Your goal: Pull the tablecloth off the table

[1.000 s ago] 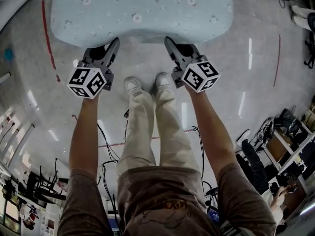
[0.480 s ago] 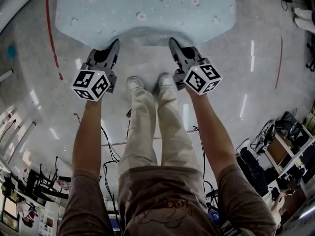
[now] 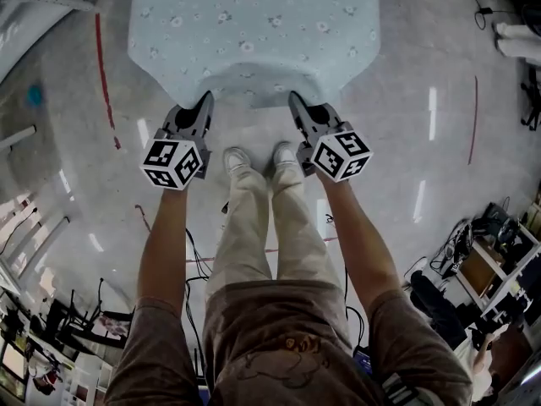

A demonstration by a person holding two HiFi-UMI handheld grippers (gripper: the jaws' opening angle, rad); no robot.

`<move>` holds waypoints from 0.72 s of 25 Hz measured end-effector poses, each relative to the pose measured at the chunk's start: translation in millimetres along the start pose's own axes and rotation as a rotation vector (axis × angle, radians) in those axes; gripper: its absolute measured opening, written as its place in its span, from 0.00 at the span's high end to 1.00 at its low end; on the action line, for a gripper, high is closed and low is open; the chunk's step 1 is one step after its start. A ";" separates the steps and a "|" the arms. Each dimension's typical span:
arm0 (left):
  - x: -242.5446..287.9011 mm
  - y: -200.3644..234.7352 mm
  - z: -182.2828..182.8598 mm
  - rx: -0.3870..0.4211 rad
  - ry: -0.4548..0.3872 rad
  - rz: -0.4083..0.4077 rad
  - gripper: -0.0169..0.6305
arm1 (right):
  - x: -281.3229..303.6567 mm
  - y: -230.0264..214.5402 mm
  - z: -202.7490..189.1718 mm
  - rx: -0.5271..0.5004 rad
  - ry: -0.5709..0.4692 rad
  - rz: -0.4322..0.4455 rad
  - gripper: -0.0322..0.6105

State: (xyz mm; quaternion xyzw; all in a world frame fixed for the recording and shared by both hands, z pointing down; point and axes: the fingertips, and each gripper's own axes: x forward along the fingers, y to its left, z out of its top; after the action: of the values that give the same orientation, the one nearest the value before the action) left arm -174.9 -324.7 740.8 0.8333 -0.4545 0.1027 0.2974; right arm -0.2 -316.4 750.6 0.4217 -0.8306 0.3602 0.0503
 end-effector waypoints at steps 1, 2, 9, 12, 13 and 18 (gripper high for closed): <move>-1.4 -3.1 2.5 -0.005 0.000 0.003 0.94 | -3.3 2.4 3.0 -0.010 0.006 -0.001 0.94; -3.5 -6.3 5.2 -0.011 0.000 0.007 0.94 | -6.9 5.6 6.1 -0.019 0.012 0.001 0.94; -31.3 -25.5 35.4 -0.040 -0.023 0.021 0.94 | -23.0 33.4 32.1 -0.063 0.038 0.002 0.94; -40.5 -32.5 53.5 -0.028 -0.037 0.018 0.94 | -26.2 44.3 46.5 -0.062 0.028 0.005 0.94; -42.5 -34.8 59.7 -0.024 -0.042 0.015 0.94 | -27.0 47.7 51.6 -0.062 0.022 0.009 0.94; -54.4 -53.3 95.6 -0.010 -0.077 -0.002 0.94 | -38.9 66.7 84.8 -0.080 -0.007 0.034 0.94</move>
State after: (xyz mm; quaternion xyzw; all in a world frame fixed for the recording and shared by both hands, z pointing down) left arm -171.5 -321.3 618.7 0.8355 -0.4655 0.0678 0.2841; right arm -5.7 -319.2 636.1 0.4063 -0.8517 0.3259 0.0583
